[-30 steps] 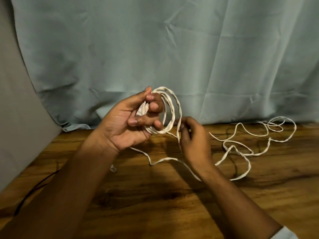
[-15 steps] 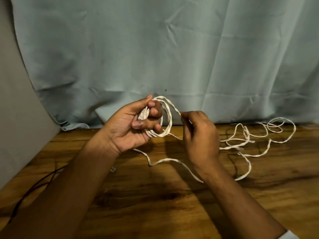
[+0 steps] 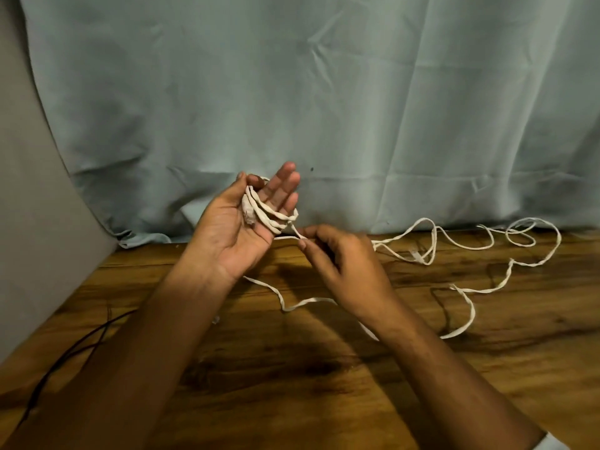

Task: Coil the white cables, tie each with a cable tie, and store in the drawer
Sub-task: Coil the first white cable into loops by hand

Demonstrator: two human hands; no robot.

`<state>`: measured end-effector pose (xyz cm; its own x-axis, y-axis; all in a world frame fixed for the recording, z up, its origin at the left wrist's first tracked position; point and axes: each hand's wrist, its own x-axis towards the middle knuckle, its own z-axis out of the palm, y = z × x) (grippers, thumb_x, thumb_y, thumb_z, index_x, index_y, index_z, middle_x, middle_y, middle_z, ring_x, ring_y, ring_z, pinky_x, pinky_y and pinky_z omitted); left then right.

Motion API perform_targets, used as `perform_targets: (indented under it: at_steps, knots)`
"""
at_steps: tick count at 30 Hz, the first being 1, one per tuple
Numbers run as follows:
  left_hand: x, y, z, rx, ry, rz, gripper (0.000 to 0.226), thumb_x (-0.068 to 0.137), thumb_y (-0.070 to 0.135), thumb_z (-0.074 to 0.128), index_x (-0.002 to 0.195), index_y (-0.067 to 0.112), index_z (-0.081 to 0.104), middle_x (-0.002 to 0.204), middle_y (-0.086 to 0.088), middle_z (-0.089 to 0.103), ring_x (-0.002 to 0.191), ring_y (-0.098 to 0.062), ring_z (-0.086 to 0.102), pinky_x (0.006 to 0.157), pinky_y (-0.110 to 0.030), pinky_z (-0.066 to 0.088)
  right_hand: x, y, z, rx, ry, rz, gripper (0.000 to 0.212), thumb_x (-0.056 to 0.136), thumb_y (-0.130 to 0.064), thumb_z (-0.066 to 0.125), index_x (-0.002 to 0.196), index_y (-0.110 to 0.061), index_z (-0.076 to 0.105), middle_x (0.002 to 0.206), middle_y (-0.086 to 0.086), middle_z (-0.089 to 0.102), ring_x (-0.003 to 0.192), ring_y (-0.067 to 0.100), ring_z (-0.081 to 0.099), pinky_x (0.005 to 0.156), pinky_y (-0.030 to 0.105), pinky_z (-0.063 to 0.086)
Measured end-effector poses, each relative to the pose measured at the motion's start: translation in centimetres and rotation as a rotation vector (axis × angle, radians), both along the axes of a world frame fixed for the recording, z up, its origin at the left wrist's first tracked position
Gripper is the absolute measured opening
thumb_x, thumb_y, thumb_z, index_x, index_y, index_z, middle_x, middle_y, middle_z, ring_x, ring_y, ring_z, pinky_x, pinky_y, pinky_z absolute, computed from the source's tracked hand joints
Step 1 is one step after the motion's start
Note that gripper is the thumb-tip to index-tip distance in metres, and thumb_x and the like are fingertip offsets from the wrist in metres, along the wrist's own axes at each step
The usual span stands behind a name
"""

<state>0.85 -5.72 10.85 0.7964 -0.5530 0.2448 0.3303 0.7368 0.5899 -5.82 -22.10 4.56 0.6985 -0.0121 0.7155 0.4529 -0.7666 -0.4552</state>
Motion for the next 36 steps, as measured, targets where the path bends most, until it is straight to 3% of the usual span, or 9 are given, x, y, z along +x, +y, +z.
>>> perform_targets:
  at_steps: [3, 7, 11, 18, 21, 23, 28, 34, 36]
  knots:
    - [0.4, 0.0, 0.1, 0.02, 0.025, 0.114, 0.046, 0.111, 0.029, 0.034, 0.076, 0.013, 0.059, 0.128, -0.027, 0.067, 0.125, -0.041, 0.062, 0.105, -0.048, 0.05, -0.5, 0.1, 0.2, -0.111, 0.019, -0.005, 0.021, 0.103, -0.032, 0.061, 0.118, -0.022, 0.073, 0.091, -0.011, 0.073, 0.079, 0.004, 0.064, 0.069, 0.032, 0.052]
    - [0.6, -0.1, 0.0, 0.152, -0.038, 0.241, 0.039, 0.11, 0.03, 0.034, 0.082, 0.016, 0.057, 0.138, -0.023, 0.061, 0.135, -0.037, 0.054, 0.116, -0.045, 0.039, -1.0, 0.5, 0.6, -0.308, -0.003, -0.032, 0.019, 0.101, -0.025, 0.062, 0.118, -0.02, 0.07, 0.106, -0.002, 0.073, 0.094, 0.015, 0.067, 0.074, 0.032, 0.052]
    - [0.6, -0.5, -1.0, 0.418, -0.243, 0.371, 0.032, 0.109, 0.025, 0.041, 0.088, 0.011, 0.061, 0.127, -0.019, 0.07, 0.125, -0.026, 0.064, 0.105, -0.035, 0.048, -1.2, 0.1, 1.0, -0.409, -0.017, -0.039, 0.021, 0.097, -0.018, 0.065, 0.117, -0.02, 0.072, 0.104, -0.004, 0.069, 0.092, 0.014, 0.064, 0.072, 0.027, 0.046]
    - [0.4, -0.8, -2.9, 0.873, -0.477, 0.234, 0.034, 0.107, 0.022, 0.048, 0.11, -0.007, 0.065, 0.105, -0.02, 0.07, 0.101, -0.028, 0.065, 0.103, -0.046, 0.049, -1.2, -0.7, 1.3, -0.416, -0.162, -0.012, 0.027, 0.091, -0.005, 0.069, 0.114, -0.016, 0.073, 0.108, -0.002, 0.075, 0.097, 0.018, 0.067, 0.082, 0.03, 0.05]
    - [0.1, -0.4, -2.5, 0.884, -0.49, 0.136, 0.041, 0.109, 0.019, 0.043, 0.118, -0.019, 0.053, 0.096, -0.028, 0.066, 0.081, -0.028, 0.07, 0.076, -0.036, 0.062, -1.1, -1.1, 1.1, -0.359, -0.223, 0.005, 0.016, 0.094, -0.012, 0.071, 0.11, -0.014, 0.074, 0.102, -0.001, 0.073, 0.09, 0.015, 0.066, 0.077, 0.03, 0.052]
    - [-0.3, -0.1, -2.1, 0.935, -0.523, 0.059, 0.035, 0.109, 0.021, 0.041, 0.108, -0.008, 0.058, 0.075, -0.02, 0.069, 0.06, -0.021, 0.068, 0.063, -0.027, 0.059, -0.9, -1.5, 1.3, -0.274, -0.239, 0.032, 0.012, 0.095, -0.015, 0.073, 0.108, -0.013, 0.075, 0.098, -0.002, 0.071, 0.086, 0.013, 0.065, 0.073, 0.035, 0.054]
    - [-0.3, 0.3, -2.1, 0.908, -0.523, -0.098, 0.034, 0.105, 0.021, 0.044, 0.092, 0.0, 0.067, 0.051, -0.007, 0.055, 0.043, -0.015, 0.055, 0.107, -0.05, 0.05, -0.5, -2.2, 1.1, -0.087, -0.241, 0.124, 0.026, 0.096, -0.005, 0.071, 0.12, -0.013, 0.077, 0.101, -0.001, 0.076, 0.092, 0.014, 0.071, 0.076, 0.04, 0.056]
    - [0.0, 1.4, -2.1, 0.68, -0.518, -0.363, 0.04, 0.104, 0.027, 0.042, 0.11, -0.005, 0.067, 0.053, 0.0, 0.045, 0.049, -0.012, 0.05, 0.106, -0.05, 0.051, -0.5, -2.3, 0.6, -0.187, -0.233, 0.042, 0.047, 0.1, -0.012, 0.052, 0.146, -0.018, 0.06, 0.106, -0.003, 0.07, 0.095, 0.012, 0.066, 0.081, 0.034, 0.055]
    - [0.3, 1.7, -2.5, 0.622, -0.481, -0.378, 0.034, 0.104, 0.026, 0.044, 0.103, 0.001, 0.068, 0.054, 0.003, 0.043, 0.05, -0.011, 0.05, 0.099, -0.047, 0.055, -0.5, -2.1, 0.6, -0.165, -0.184, 0.06, 0.049, 0.101, -0.011, 0.054, 0.148, -0.022, 0.057, 0.117, -0.006, 0.072, 0.105, 0.007, 0.067, 0.087, 0.035, 0.057]
